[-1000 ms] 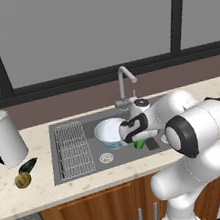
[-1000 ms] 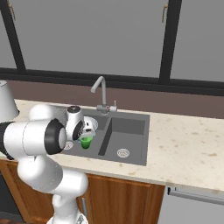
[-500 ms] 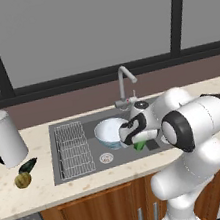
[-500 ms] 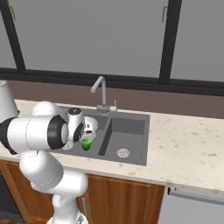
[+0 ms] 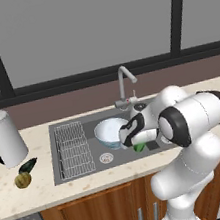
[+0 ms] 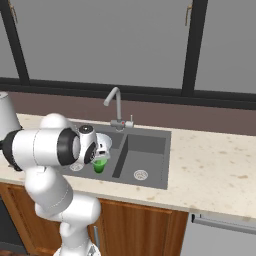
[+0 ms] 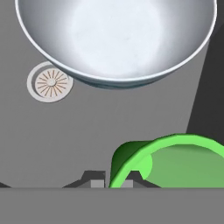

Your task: Remove the squash and eggplant from the sink. Then move the bowl and cup from the counter to the sink for washing.

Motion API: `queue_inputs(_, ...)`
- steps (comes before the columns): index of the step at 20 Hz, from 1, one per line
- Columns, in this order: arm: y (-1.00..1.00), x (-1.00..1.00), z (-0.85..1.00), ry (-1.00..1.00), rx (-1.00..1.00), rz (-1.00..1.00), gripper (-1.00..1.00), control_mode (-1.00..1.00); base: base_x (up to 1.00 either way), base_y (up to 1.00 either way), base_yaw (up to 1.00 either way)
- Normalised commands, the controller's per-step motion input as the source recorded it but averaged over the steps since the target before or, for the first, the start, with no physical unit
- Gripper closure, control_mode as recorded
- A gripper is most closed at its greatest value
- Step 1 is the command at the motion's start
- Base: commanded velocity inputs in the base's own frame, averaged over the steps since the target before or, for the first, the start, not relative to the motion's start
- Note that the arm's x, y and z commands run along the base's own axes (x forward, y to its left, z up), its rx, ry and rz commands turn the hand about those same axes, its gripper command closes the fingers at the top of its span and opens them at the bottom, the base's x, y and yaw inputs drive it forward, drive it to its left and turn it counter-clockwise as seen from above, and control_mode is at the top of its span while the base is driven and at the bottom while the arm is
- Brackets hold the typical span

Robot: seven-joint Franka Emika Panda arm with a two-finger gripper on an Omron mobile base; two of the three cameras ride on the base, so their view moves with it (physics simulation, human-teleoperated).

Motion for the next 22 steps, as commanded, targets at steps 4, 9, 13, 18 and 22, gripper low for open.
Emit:
queue_inputs(4, 0.00, 0.04, -0.09, 0.00, 0.00, 0.00, 1.00, -1.00, 0.00, 0.00, 0.00)
queue_inputs(9, 0.00, 0.05, -0.10, 0.00, 0.00, 0.00, 1.00, -1.00, 0.00, 0.00, 0.00)
queue_inputs(13, 0.00, 0.07, -0.10, 0.00, 0.00, 0.00, 1.00, -1.00, 0.00, 0.00, 0.00)
queue_inputs(18, -0.01, 0.08, -0.10, 0.00, 0.00, 0.00, 1.00, -1.00, 0.00, 0.00, 0.00)
queue_inputs(22, 0.00, 0.08, -0.10, 0.00, 0.00, 0.00, 1.00, -1.00, 0.00, 0.00, 0.00)
